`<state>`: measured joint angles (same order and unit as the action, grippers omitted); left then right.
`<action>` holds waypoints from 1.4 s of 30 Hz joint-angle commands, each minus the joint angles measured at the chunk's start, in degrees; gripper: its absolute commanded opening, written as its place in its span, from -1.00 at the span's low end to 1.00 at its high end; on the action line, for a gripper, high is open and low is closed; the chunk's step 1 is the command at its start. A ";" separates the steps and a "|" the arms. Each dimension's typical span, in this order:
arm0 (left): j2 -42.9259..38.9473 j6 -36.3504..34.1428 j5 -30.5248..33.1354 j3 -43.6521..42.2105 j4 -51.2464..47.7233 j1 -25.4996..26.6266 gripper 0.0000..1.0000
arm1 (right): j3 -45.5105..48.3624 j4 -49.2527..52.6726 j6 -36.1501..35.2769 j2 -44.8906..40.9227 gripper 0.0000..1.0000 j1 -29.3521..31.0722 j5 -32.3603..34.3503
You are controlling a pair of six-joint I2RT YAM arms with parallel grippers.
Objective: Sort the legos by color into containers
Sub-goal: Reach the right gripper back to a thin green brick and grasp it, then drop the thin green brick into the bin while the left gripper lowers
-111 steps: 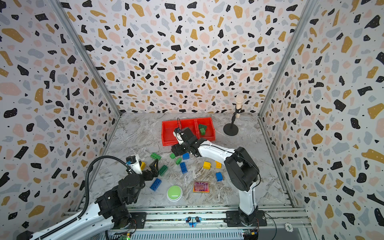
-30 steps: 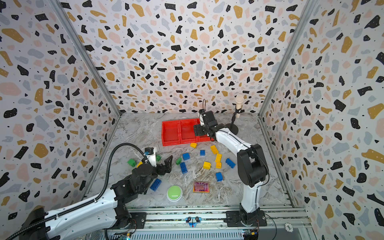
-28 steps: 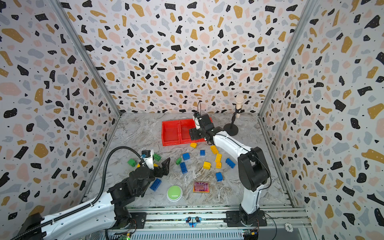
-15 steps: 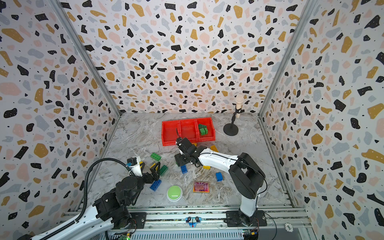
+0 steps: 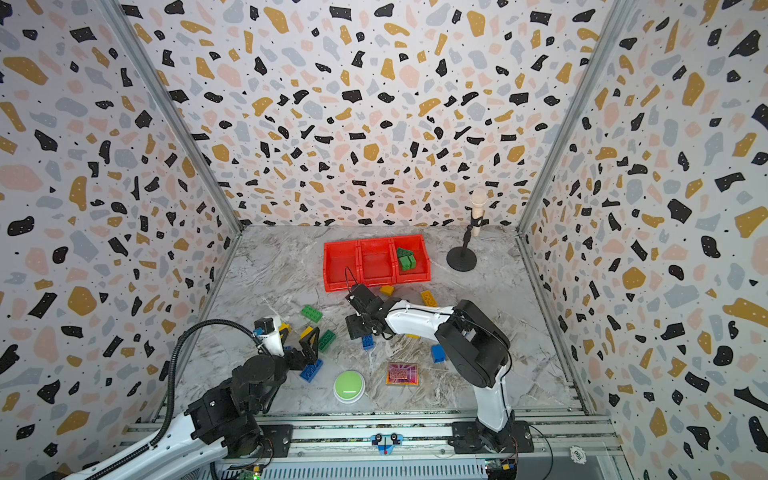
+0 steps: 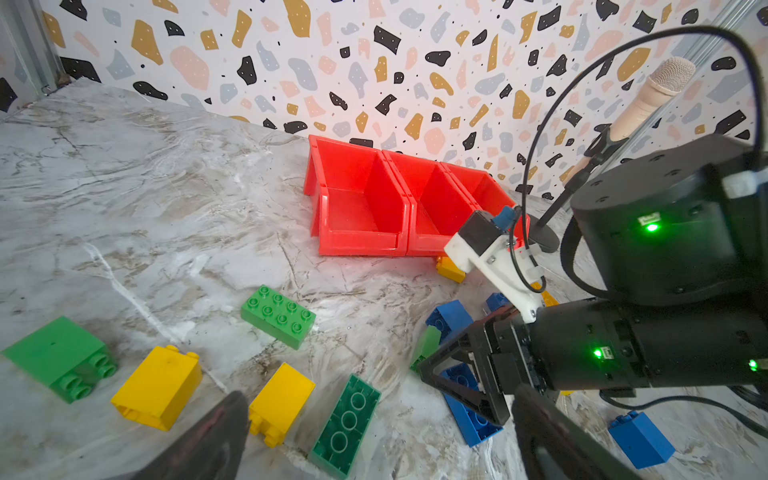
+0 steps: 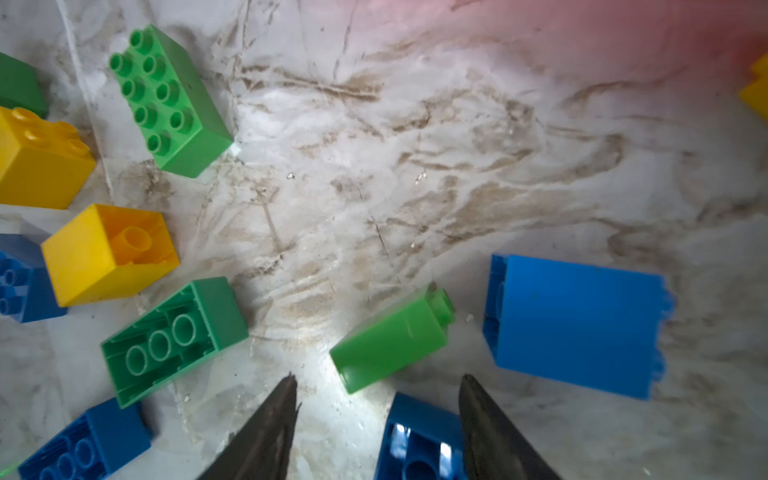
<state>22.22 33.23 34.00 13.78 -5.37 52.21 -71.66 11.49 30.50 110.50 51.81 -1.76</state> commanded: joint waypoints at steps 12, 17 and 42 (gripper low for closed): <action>-1.21 -0.19 1.95 -1.04 0.23 0.19 1.00 | -6.25 0.46 -0.44 4.69 0.15 0.04 -0.95; -1.30 0.07 2.21 -1.12 0.27 0.23 1.00 | -6.91 0.64 -0.61 5.86 0.04 -0.07 -0.72; 22.37 -4.41 1.10 9.89 10.51 0.23 1.00 | -7.06 2.99 -8.97 -6.96 -0.66 -12.61 2.33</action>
<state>40.91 30.61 35.24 19.75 0.08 52.21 -78.02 13.45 24.49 107.57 43.00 -1.37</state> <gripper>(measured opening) 0.999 0.190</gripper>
